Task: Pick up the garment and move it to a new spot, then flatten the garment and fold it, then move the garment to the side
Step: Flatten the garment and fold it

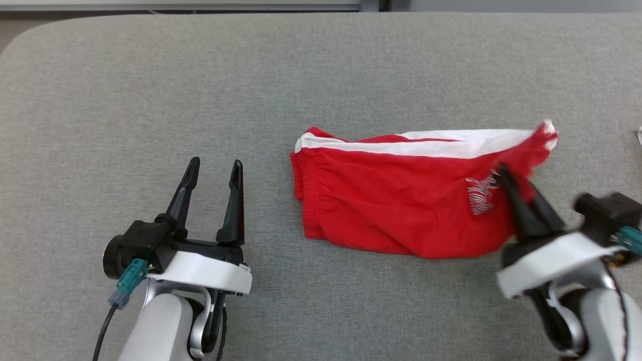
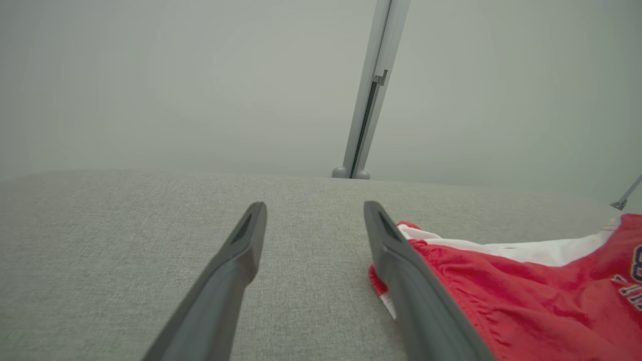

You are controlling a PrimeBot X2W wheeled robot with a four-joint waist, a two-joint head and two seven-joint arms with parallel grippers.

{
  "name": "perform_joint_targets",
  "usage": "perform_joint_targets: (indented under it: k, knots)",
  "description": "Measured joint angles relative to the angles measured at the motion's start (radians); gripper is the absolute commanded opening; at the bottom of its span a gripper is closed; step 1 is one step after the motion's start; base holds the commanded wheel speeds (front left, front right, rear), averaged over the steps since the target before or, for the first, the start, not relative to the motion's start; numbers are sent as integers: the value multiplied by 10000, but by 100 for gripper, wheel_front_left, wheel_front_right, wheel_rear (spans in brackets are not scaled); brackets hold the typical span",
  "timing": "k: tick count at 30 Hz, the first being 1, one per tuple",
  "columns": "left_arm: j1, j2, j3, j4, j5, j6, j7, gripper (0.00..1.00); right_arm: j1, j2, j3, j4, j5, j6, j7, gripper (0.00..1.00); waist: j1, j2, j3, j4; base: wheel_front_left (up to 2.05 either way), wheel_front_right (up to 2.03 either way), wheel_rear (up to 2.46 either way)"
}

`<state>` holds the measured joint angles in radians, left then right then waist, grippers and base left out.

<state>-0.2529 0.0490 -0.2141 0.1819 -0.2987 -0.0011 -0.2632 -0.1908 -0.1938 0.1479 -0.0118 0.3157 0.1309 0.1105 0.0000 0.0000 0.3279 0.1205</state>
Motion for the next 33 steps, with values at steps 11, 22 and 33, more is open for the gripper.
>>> perform_joint_targets:
  k: [11,22,33]
  knots:
    - [206,0,-462,209,-299,301,-2,100,-1108,662,3540,1131,740,0,385,0,0,0,-469,953,0,0,0]
    - [209,2,-625,140,-472,431,-2,100,-1404,966,4416,2475,966,-2,-228,0,0,0,-304,1184,0,0,0]
    - [183,0,-529,113,-456,460,0,100,-1570,430,5066,1524,832,0,-1916,100,0,0,-395,974,0,0,0]
